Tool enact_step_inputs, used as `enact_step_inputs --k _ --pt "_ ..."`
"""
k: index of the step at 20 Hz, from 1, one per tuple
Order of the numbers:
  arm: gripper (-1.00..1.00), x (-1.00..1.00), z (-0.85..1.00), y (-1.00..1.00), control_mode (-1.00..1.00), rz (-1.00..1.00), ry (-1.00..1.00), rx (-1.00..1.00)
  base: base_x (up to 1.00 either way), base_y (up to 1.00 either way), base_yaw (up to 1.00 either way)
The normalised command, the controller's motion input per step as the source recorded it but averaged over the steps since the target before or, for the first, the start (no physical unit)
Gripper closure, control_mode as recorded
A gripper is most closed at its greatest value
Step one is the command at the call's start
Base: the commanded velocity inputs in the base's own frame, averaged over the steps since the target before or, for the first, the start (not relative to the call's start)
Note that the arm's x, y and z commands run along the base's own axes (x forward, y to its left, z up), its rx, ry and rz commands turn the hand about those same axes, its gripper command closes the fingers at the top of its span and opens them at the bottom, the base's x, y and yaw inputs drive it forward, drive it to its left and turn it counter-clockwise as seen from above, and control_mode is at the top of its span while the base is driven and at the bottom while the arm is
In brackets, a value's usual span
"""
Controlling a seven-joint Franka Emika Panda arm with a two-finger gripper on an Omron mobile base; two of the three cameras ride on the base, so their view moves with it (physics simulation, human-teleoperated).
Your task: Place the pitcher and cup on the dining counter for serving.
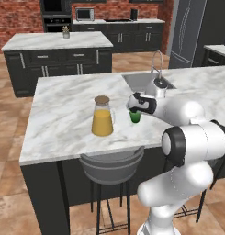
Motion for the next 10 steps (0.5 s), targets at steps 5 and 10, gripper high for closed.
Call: enact_step_inputs --k 5,10 --pt "1.0 0.29 -0.31 -0.06 -1.0 0.0 0.0 0.0 0.0 0.0 0.0" --pt "1.0 0.23 -0.34 -0.01 -1.0 0.0 0.0 0.0 0.0 0.0 0.0"
